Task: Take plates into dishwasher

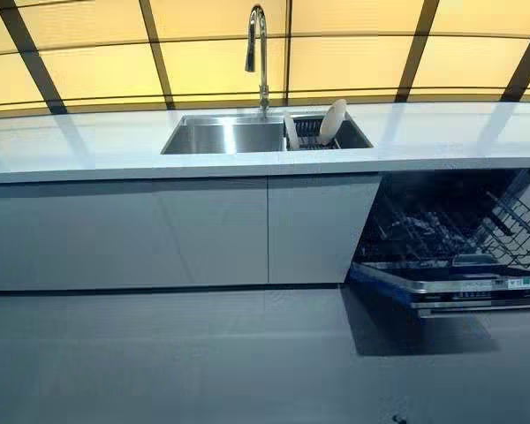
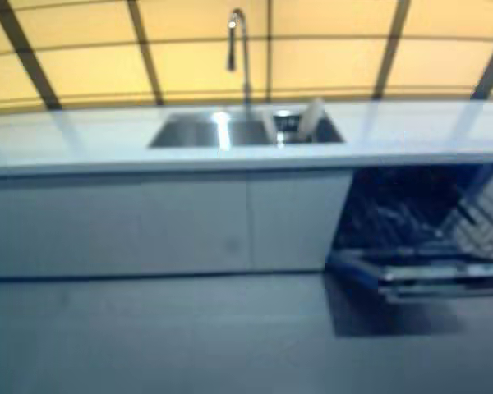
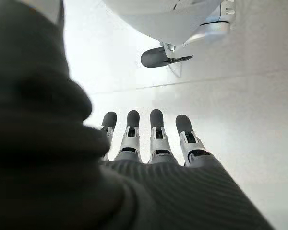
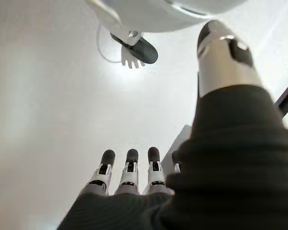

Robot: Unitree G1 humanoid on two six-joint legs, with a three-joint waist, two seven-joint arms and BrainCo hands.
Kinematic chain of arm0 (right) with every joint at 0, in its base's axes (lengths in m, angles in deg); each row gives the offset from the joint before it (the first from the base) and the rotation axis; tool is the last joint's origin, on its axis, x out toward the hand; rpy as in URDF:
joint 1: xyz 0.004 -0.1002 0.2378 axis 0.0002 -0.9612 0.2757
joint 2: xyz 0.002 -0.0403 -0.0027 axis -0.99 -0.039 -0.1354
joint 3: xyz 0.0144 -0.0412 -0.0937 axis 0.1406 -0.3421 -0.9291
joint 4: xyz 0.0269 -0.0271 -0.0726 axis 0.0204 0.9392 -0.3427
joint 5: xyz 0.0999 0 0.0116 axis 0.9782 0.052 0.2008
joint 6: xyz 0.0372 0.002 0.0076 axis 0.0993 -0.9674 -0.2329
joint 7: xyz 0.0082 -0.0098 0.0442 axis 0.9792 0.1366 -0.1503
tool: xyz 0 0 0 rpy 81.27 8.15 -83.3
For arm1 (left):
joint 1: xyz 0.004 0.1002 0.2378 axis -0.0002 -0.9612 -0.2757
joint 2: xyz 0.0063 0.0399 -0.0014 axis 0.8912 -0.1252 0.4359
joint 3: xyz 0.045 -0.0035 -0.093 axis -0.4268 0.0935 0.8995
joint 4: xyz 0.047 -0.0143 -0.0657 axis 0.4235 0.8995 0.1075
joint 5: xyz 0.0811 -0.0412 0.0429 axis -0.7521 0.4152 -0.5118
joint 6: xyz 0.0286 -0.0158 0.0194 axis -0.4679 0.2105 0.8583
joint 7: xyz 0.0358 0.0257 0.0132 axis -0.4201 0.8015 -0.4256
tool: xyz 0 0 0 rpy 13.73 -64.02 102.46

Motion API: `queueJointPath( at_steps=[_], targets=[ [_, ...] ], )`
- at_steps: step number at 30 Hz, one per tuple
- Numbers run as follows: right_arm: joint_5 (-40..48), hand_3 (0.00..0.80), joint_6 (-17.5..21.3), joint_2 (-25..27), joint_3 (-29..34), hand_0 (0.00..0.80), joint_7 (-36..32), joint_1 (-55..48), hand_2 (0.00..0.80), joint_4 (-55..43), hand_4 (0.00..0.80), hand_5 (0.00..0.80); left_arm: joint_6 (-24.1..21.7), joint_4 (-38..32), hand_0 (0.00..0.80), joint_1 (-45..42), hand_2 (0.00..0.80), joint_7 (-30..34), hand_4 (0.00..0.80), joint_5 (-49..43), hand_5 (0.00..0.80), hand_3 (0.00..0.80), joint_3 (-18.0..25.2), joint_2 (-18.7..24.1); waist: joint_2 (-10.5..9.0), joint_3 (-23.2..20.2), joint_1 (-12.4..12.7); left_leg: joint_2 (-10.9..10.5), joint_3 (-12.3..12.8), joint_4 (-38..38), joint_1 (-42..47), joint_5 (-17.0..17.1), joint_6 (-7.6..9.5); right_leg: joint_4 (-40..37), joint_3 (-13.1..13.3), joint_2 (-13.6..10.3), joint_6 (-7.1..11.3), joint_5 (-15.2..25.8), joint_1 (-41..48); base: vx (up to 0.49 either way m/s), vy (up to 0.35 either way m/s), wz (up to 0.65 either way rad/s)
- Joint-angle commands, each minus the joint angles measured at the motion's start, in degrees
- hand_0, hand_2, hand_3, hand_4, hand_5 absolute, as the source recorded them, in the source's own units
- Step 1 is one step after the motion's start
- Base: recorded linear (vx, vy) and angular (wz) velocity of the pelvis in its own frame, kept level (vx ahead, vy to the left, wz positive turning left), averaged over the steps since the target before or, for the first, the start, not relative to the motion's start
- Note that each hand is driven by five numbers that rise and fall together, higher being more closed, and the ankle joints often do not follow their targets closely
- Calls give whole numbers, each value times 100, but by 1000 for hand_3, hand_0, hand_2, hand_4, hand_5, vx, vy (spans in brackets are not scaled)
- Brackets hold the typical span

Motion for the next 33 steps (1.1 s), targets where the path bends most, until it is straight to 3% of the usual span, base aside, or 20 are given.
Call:
queueJointPath(
  at_steps=[1,7,13,22,33],
  targets=[
    [189,0,148,-55,-86,0,-17,444,0,94,0,0,51,121,0,355,0,-167,0,99,0,0,-123,-100,-159,521,-60,-593,287,59,-13,-247,575,306,30,286,-111,-696,341,0,0,0],
    [206,0,302,-46,-88,0,120,442,0,45,0,0,112,108,0,341,0,71,0,109,0,0,-107,-82,-122,554,-70,-586,265,65,-48,-221,564,336,22,302,-135,-718,311,0,0,0],
    [64,0,745,-3,-160,0,151,454,0,-130,0,0,154,41,0,322,0,-30,0,172,0,0,-148,-112,-75,614,-89,-563,274,74,-88,-200,539,352,5,308,-153,-729,275,0,0,0],
    [241,0,801,111,-125,0,332,499,0,-194,0,0,77,8,0,306,0,79,0,27,0,0,-201,-52,-17,701,-109,-532,303,112,-148,-156,499,411,-40,319,-199,-751,207,0,0,0],
    [290,0,425,86,-88,0,115,583,0,-96,0,0,-5,73,0,313,0,33,0,-166,0,0,-194,-85,-37,767,-113,-490,348,361,-235,-174,444,603,-78,375,-316,-856,146,15,-33,4]
  ],
)
